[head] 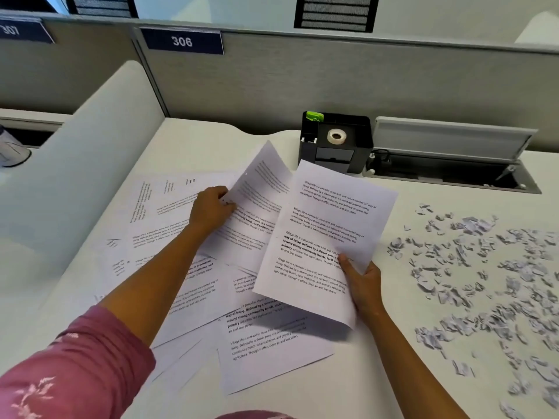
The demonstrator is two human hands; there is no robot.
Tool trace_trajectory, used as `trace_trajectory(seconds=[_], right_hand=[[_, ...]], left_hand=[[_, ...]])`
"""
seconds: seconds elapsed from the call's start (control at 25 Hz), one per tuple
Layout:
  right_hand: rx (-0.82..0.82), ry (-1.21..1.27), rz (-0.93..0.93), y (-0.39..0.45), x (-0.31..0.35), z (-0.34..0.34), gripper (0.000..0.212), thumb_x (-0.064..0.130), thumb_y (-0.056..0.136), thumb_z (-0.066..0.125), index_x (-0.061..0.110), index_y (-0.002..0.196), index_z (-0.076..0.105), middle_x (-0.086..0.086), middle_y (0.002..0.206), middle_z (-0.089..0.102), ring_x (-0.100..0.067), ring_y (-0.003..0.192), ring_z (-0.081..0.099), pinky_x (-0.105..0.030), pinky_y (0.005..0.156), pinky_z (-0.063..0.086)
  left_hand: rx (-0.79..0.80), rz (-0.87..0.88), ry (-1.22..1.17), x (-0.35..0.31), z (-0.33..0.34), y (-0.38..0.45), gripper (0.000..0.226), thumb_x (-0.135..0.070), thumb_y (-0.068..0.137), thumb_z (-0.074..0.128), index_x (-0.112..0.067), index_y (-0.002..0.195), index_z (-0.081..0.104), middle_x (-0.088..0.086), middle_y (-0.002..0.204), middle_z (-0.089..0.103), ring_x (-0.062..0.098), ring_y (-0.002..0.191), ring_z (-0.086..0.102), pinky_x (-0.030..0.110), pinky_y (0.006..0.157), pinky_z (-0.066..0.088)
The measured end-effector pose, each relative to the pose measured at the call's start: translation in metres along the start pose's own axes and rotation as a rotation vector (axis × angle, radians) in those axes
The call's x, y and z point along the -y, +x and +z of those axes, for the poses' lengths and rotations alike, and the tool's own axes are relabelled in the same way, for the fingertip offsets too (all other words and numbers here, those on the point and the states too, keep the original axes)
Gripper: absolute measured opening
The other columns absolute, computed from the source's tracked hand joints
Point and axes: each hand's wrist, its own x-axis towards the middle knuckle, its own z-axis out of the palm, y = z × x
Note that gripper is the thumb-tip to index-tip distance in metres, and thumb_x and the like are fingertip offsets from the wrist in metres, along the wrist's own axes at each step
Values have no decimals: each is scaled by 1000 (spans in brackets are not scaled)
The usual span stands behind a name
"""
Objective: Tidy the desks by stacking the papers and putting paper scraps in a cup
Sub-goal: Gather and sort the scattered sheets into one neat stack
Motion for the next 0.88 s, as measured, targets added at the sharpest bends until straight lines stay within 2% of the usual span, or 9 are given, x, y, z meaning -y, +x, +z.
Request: trace_trajectory(seconds=[0.04, 0.12, 0.24, 0.32, 0.44, 0.56, 0.64, 0.8, 0.88], right_hand=[[3, 4, -5, -1, 0, 0, 12, 22, 89, 72, 24, 100, 68, 16, 95, 73, 1, 84, 71, -13, 68, 54], [13, 2, -18, -3, 0, 0, 18, 24, 88, 72, 23, 106, 68, 13, 100, 73, -2, 89, 71, -17, 72, 56], [31, -42, -26, -7, 0, -1, 20, 26, 87, 74, 24, 106, 67, 10, 102, 73, -5, 90, 71, -27, 80, 57], [61, -79, -51, -12, -2, -2, 20, 24, 86, 75, 26, 104, 68, 10, 102, 73, -8, 90, 71, -30, 80, 57], [95, -148, -98, -23, -8, -3, 29, 27, 85, 75, 21, 113, 68, 7, 107, 74, -11, 96, 71, -32, 83, 56], [110, -184, -117, -30, -11, -2, 33, 28, 86, 75, 20, 116, 67, 8, 108, 73, -10, 98, 69, -33, 86, 54], [127, -210, -128, -33, -8, 0, 30, 27, 87, 74, 23, 115, 65, 11, 106, 71, -6, 97, 67, -28, 83, 53], [188, -283, -143, -33, -5, 2, 33, 28, 87, 73, 26, 118, 60, 17, 103, 67, 6, 93, 62, -8, 71, 47], [203, -321, -141, -30, -8, 1, 34, 29, 88, 73, 25, 119, 61, 15, 104, 68, 3, 94, 64, -9, 72, 47]], left_hand=[[-33, 31, 3, -1, -5, -4, 15, -22, 83, 74, -14, 93, 67, 6, 88, 71, 28, 79, 67, 34, 65, 52], [-96, 65, 8, -4, -15, -12, 27, -27, 85, 73, -17, 104, 58, 7, 101, 70, 29, 84, 68, 35, 67, 54], [-209, 33, -140, -10, -34, -24, 53, -33, 85, 73, -23, 127, 43, 7, 126, 63, 28, 101, 66, 45, 87, 55], [-323, 75, -213, -11, -50, -31, 52, -32, 87, 72, -16, 132, 52, 8, 128, 64, 26, 106, 64, 38, 90, 52], [-462, 63, -340, -6, -71, -42, 43, -30, 86, 73, -8, 123, 65, 9, 119, 69, 22, 97, 66, 22, 80, 50], [-544, -44, -584, 5, -83, -53, 44, -30, 82, 77, -9, 120, 67, 5, 116, 70, 22, 96, 68, 26, 79, 56], [-532, -77, -720, 9, -86, -63, 40, -26, 82, 78, -10, 116, 68, 4, 111, 71, 18, 93, 69, 28, 77, 57], [-358, -128, -884, 10, -65, -86, 31, -18, 78, 81, -14, 107, 70, 0, 100, 74, 16, 89, 72, 31, 74, 59], [-262, -165, -917, 8, -44, -100, 31, -16, 78, 81, -11, 106, 71, 2, 98, 75, 19, 87, 73, 35, 74, 60]])
